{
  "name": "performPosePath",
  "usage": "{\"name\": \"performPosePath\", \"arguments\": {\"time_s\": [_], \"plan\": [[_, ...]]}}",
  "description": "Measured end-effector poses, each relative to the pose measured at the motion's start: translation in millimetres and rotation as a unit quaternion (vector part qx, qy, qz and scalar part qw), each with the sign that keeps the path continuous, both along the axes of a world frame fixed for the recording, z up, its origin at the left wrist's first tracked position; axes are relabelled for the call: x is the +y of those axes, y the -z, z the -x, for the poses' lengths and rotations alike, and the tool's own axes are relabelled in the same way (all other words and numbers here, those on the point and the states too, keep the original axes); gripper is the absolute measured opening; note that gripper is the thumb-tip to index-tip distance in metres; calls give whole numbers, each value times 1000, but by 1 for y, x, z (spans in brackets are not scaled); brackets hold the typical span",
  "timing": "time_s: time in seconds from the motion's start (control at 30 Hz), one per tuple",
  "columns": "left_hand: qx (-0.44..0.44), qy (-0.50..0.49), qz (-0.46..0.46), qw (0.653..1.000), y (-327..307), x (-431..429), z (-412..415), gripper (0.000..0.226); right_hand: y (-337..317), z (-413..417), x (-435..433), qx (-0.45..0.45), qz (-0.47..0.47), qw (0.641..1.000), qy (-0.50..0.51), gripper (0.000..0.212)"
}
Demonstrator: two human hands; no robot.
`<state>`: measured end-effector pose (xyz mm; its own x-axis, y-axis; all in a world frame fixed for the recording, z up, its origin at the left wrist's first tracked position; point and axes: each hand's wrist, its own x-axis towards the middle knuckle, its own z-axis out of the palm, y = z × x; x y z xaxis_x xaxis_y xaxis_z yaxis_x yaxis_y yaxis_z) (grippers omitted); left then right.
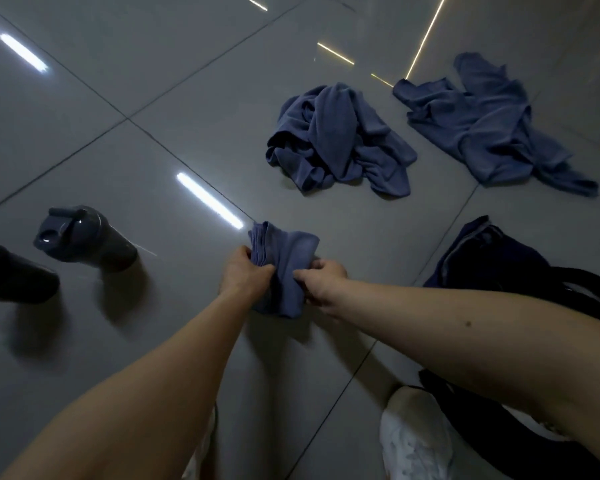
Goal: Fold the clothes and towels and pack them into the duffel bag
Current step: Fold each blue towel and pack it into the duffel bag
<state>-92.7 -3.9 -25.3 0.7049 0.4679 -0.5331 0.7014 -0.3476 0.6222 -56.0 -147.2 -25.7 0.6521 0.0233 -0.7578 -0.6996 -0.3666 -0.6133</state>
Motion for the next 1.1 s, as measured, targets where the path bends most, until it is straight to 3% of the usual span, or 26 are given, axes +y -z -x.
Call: {"name": "performPosePath", "arguments": {"time_s": [0.3,0.43,0.57,0.7,0.87,1.0,1.1], "plan": [[-142,105,6,984,-97,-89,-25,32,-119,-32,-87,-73,-25,996,-51,13],[-211,158,86,961,-138,-150,-29,39,-172,-33,-154,-83,-34,995,-34,10],[-217,236,93,943,-163,-218,-24,62,-196,-21,-218,-84,-22,995,54,19],[-200,306,66,928,-171,-277,-16,71,-206,11,-277,-73,-44,989,119,27],[-183,363,25,913,-167,-336,-1,54,-203,46,-343,-61,-64,982,164,19],[-167,386,14,907,-153,-364,12,41,-194,63,-381,-77,64,990,101,27],[-147,395,26,906,-140,-378,14,39,-186,79,-407,-104,220,967,-71,31]]}}
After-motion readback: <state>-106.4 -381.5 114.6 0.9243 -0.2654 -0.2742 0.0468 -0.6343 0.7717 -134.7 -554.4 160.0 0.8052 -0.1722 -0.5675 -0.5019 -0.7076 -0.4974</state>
